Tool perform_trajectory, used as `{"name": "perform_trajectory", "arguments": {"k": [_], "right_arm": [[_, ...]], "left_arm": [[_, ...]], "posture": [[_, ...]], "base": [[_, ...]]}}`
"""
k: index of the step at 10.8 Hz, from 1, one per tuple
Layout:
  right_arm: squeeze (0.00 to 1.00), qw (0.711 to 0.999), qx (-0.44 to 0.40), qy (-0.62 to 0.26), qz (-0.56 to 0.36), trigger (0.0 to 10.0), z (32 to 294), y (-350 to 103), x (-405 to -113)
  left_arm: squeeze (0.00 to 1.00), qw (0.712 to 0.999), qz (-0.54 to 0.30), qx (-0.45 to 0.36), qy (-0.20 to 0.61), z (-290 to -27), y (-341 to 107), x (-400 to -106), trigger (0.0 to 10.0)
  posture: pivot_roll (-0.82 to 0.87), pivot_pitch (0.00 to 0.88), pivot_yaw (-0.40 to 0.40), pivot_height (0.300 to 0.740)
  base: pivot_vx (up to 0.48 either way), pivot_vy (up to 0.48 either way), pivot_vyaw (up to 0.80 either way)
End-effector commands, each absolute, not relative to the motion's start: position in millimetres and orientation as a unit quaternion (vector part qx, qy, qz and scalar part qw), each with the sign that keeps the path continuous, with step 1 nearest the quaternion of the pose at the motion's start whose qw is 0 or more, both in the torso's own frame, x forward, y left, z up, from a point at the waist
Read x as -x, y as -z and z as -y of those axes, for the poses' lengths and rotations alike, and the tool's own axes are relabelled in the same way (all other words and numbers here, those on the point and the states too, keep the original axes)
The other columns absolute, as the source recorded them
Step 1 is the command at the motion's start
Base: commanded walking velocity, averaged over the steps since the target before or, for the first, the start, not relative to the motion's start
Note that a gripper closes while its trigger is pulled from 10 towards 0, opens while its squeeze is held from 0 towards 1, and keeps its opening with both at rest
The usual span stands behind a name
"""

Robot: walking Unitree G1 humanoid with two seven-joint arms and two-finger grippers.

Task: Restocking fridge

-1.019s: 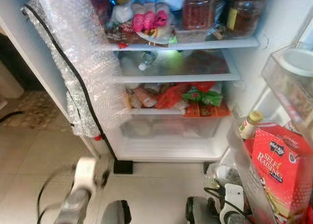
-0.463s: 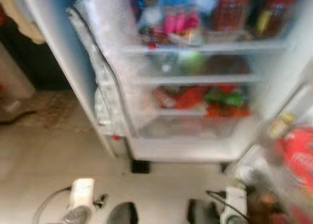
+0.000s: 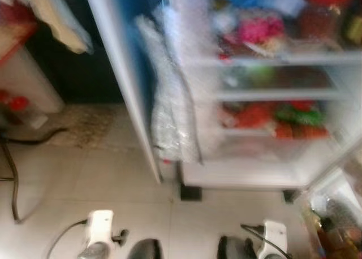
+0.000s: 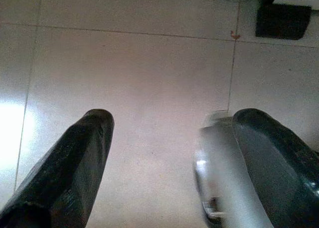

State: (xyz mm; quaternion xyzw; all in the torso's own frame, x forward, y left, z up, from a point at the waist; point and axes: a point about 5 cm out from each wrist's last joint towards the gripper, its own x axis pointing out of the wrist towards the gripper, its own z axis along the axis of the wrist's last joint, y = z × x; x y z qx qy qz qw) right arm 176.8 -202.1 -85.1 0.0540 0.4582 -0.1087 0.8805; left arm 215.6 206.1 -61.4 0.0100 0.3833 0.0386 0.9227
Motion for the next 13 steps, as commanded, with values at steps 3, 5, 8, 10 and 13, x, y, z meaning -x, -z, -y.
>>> {"name": "perform_trajectory", "arguments": {"k": [3, 5, 8, 10, 13], "right_arm": [[0.00, 0.863, -0.071, 0.084, -0.493, 10.0, 184.6, 94.8, -162.0], [0.00, 0.863, -0.070, 0.084, -0.494, 10.0, 184.4, 94.7, -162.3], [0.00, 0.863, -0.071, 0.081, -0.494, 10.0, 184.3, 94.6, -162.5], [0.00, 0.863, -0.069, 0.090, -0.492, 10.0, 185.3, 94.6, -162.3], [0.00, 0.864, -0.077, 0.088, -0.489, 10.0, 184.1, 94.7, -162.0]], "left_arm": [[0.00, 0.908, -0.416, -0.025, -0.038, -202.9, 68.9, -206.5, 10.0], [0.00, 0.910, -0.413, -0.025, -0.039, -207.7, 66.9, -208.4, 10.0], [0.00, 0.911, -0.410, -0.028, -0.039, -208.5, 65.7, -210.1, 10.0], [0.00, 0.910, -0.411, -0.027, -0.040, -208.6, 66.7, -208.3, 10.0], [0.00, 0.909, -0.415, -0.027, -0.040, -209.2, 68.3, -205.2, 10.0]], "posture": [[-0.02, 0.092, 0.064, 0.726], [-0.02, 0.092, 0.065, 0.740], [-0.02, 0.090, 0.066, 0.740], [-0.02, 0.092, 0.066, 0.740], [-0.02, 0.089, 0.066, 0.740]], "base": [[0.000, 0.000, 0.00], [0.000, 0.000, 0.00], [0.000, 0.000, 0.00], [0.000, 0.176, 0.00], [0.000, 0.415, 0.00]]}}
